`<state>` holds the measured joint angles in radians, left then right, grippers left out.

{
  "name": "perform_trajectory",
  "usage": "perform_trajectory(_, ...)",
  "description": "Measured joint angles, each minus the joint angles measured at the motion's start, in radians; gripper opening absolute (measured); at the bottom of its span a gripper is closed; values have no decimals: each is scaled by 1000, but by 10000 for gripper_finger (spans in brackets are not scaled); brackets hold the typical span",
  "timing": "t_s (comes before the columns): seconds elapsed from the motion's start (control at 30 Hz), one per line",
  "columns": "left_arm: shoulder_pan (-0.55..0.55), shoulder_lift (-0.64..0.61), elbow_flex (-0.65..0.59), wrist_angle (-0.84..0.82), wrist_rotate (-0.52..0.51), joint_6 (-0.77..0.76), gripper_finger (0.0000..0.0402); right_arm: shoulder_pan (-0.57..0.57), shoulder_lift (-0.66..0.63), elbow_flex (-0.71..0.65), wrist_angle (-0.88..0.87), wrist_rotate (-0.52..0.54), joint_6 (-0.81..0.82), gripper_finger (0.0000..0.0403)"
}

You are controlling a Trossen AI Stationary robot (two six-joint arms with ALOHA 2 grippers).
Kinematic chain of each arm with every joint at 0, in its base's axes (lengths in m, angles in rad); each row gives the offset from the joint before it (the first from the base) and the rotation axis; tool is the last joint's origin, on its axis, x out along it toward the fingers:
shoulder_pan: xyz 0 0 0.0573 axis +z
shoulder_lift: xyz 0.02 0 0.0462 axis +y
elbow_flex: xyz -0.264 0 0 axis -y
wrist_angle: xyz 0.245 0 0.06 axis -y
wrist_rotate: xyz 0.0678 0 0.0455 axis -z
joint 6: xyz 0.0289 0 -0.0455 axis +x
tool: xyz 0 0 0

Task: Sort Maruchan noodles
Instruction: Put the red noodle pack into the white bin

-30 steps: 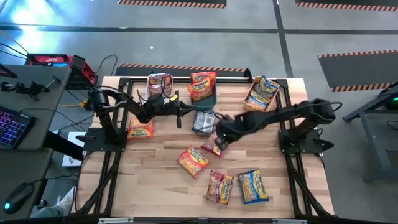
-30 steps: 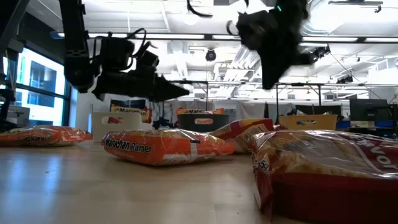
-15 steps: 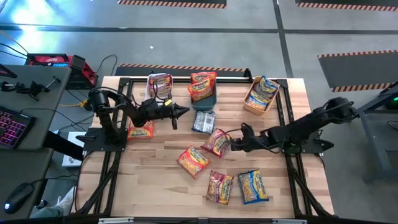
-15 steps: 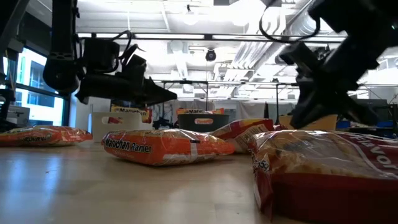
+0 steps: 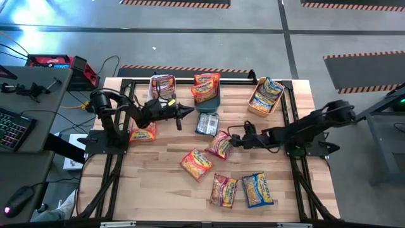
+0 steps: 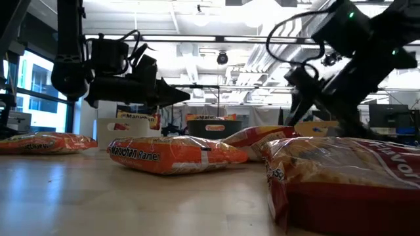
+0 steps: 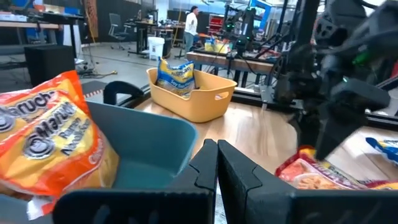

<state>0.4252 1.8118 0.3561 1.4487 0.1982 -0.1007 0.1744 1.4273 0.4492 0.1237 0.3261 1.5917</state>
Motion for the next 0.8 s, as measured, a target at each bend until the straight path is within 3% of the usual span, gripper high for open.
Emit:
perform_trajectory(0.2,27,0,0,-5,2,-28,0,-9,110,0,244,8,-124,237)
perform_trajectory(0.4,58,0,0,-5,70,-109,0,-72,132,0,343,-33,-297,120)
perform_trajectory(0.5,86,0,0,-6,144,-179,0,-110,132,0,382,-105,-381,42)
perform_trajectory(0.57,107,0,10,-13,212,-242,1,-134,132,0,394,-150,-441,12)
perform_trajectory(0.8,121,0,114,-173,500,-344,39,-272,132,87,368,-460,-757,6)
